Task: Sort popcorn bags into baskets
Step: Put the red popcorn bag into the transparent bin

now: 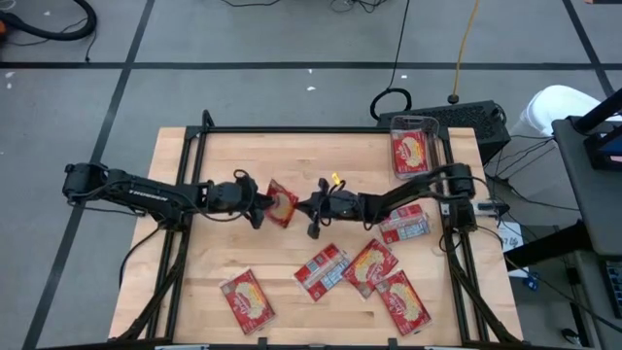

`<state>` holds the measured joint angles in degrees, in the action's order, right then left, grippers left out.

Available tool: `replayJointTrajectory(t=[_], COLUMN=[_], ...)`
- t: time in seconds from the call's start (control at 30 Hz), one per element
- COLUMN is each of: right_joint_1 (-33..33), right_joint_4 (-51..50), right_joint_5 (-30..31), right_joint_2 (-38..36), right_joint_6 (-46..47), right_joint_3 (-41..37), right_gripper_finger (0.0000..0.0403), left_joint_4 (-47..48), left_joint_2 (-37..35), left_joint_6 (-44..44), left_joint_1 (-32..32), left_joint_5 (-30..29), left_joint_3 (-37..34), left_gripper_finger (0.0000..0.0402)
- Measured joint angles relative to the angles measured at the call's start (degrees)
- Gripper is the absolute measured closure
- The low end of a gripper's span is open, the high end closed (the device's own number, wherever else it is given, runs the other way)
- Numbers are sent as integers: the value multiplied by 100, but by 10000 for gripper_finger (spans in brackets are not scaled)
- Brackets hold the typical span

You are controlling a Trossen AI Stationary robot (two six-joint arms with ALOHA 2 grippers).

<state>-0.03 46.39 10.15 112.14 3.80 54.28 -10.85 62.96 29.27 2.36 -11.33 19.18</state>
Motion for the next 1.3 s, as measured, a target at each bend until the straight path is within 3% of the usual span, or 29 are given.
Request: replayJointTrajectory(t=[0.17,0.37,0.57,0.67,0.73,0.97,1.1,1.3], right_joint_1=[0,0,2,2,2,0,0,15], right_joint_4=[-913,-1146,-1162,-1162,-1176,-1254,-1323,-1863], right_joint_5=[4,-111,-293,-290,-288,-229,-266,-361], right_joint_2=[-583,-884,-936,-936,-936,-936,-938,-940], right_joint_6=[-382,-755,-910,-908,-908,-682,-271,-145], right_joint_3=[-2,-4,-4,-4,-4,-4,-4,-7], right_gripper_finger=[403,403,403,403,403,402,377,288], left_joint_4=[20,-32,-378,-663,-698,-698,-727,-1312], left_joint_2=[0,0,4,4,4,4,4,7], left_joint_6=[-186,-794,-1407,-1682,-1813,-1768,-1570,-1821], left_joint_1=[-132,-150,-126,-141,-196,-255,-271,-379], left_joint_5=[-66,-288,-240,139,208,260,215,173], left_joint_3=[0,0,-2,-2,-2,-2,-3,-11], left_gripper_finger=[240,165,140,163,199,378,369,380])
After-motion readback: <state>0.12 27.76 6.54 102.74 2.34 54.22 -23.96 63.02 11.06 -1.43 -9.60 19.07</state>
